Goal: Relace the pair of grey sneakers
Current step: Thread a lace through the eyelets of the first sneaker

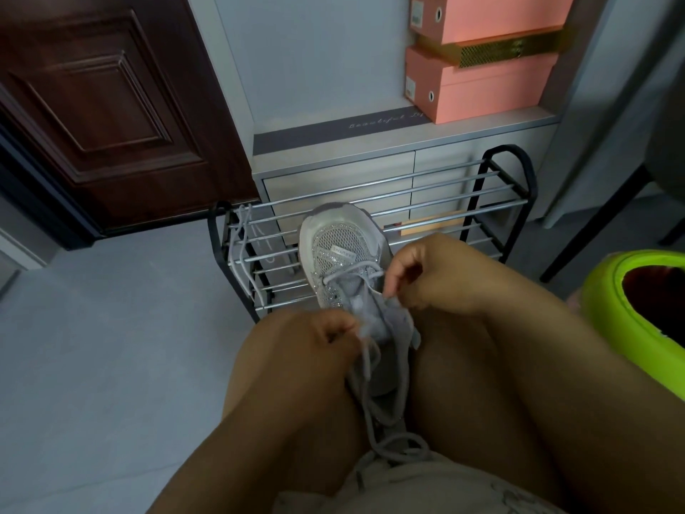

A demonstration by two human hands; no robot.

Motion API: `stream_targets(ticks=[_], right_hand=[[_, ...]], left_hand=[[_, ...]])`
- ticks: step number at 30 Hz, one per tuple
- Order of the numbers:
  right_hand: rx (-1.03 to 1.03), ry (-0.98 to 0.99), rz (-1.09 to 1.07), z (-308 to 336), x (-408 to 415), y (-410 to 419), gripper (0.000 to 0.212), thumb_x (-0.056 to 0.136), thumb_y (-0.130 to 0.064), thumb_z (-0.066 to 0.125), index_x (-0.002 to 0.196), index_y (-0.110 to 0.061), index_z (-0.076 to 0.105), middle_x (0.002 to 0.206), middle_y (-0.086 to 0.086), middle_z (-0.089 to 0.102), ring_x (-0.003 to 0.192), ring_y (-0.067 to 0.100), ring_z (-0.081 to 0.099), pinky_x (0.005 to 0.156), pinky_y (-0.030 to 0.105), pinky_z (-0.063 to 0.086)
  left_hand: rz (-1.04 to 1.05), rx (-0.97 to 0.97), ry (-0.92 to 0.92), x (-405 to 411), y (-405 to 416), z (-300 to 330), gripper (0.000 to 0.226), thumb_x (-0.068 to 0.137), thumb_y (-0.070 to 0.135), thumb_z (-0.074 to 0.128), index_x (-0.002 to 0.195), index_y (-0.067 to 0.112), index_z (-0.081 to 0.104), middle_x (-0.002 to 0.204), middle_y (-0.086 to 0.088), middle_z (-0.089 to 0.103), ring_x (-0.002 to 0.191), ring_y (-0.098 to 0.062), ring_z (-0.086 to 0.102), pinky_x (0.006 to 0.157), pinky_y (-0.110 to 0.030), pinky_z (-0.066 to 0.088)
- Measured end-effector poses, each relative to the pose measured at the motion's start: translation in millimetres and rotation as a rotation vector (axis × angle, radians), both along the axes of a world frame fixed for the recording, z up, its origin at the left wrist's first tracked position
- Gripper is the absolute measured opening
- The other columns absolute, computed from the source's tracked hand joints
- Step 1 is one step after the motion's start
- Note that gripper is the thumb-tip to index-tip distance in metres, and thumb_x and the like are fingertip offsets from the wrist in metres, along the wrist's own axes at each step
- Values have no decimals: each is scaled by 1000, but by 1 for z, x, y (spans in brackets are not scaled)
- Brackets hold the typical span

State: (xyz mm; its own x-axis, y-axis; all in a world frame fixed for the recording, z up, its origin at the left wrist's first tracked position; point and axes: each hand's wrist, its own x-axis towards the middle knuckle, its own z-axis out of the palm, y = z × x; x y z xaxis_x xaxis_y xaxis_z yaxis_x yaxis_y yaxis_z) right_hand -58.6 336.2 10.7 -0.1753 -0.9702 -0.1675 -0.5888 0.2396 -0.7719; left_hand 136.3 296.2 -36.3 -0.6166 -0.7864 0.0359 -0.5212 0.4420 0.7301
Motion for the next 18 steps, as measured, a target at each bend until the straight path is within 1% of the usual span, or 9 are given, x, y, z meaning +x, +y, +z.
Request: stream_targets(ticks=[2, 4, 5, 7, 8, 10, 13, 15, 18], right_hand=[[2, -48, 35, 5, 4, 3, 8, 77, -18, 73, 70, -23, 72, 53, -10, 60, 42, -5, 50, 42, 6, 36], [26, -32, 43, 4, 14, 3, 22, 80, -35, 70, 60, -25, 70, 47, -9, 54, 37, -3, 45, 38, 7, 34], [29, -23, 24, 1, 19, 3, 31, 80, -38, 69, 52, -24, 66, 44, -8, 51, 35, -2, 43, 37, 9, 32], [-1, -8, -32, -2, 25, 2, 37, 80, -35, 70, 46, -22, 61, 41, -7, 45, 33, 1, 38, 36, 10, 29], [-11, -4, -47, -3, 27, 2, 35, 79, -32, 71, 48, -20, 62, 42, -6, 43, 34, 2, 37, 36, 11, 28], [-9, 17, -20, 0, 26, 3, 28, 79, -29, 72, 54, -17, 64, 46, -4, 42, 36, 2, 35, 38, 11, 28], [26, 93, 87, 7, 30, 7, 24, 79, -29, 70, 58, -18, 66, 42, -8, 45, 35, -1, 41, 36, 7, 27], [41, 165, 159, 9, 34, 10, 31, 79, -31, 70, 52, -23, 60, 36, -13, 45, 36, -4, 43, 35, 6, 28], [48, 189, 219, 10, 33, 12, 32, 79, -37, 70, 51, -27, 59, 40, -12, 47, 39, -4, 45, 38, 4, 29]], left_hand=[[36, 37, 44, 2, -3, 0, 19, 86, 53, 50, 80, 47, 67, 72, 15, 68, 67, -2, 64, 70, -33, 53], [8, -24, 47, -1, 2, 2, 22, 83, 58, 48, 77, 48, 67, 69, 17, 67, 64, 0, 62, 64, -19, 50], [-19, -40, 62, -3, 6, 3, 21, 85, 55, 51, 73, 47, 66, 65, 19, 65, 61, 3, 60, 58, -10, 44], [-41, -10, 101, -6, 10, 4, 22, 87, 45, 58, 67, 43, 66, 61, 20, 63, 58, 5, 59, 56, -5, 40], [-20, 44, 104, -6, 7, 4, 20, 85, 49, 57, 68, 44, 68, 63, 19, 65, 60, 3, 60, 59, -7, 43], [80, 190, 91, -5, -3, 3, 33, 72, 69, 45, 78, 48, 69, 72, 16, 69, 74, -7, 65, 77, -29, 53], [154, 309, 61, -11, -13, 6, 51, 63, 81, 34, 73, 46, 69, 69, 13, 66, 82, -24, 64, 89, -48, 49], [160, 347, 82, -19, -14, 9, 42, 65, 73, 44, 67, 40, 69, 66, 9, 67, 81, -28, 66, 89, -53, 50], [131, 427, 135, -26, -15, 13, 17, 80, 42, 61, 71, 33, 74, 71, 4, 73, 74, -18, 68, 85, -43, 53]])
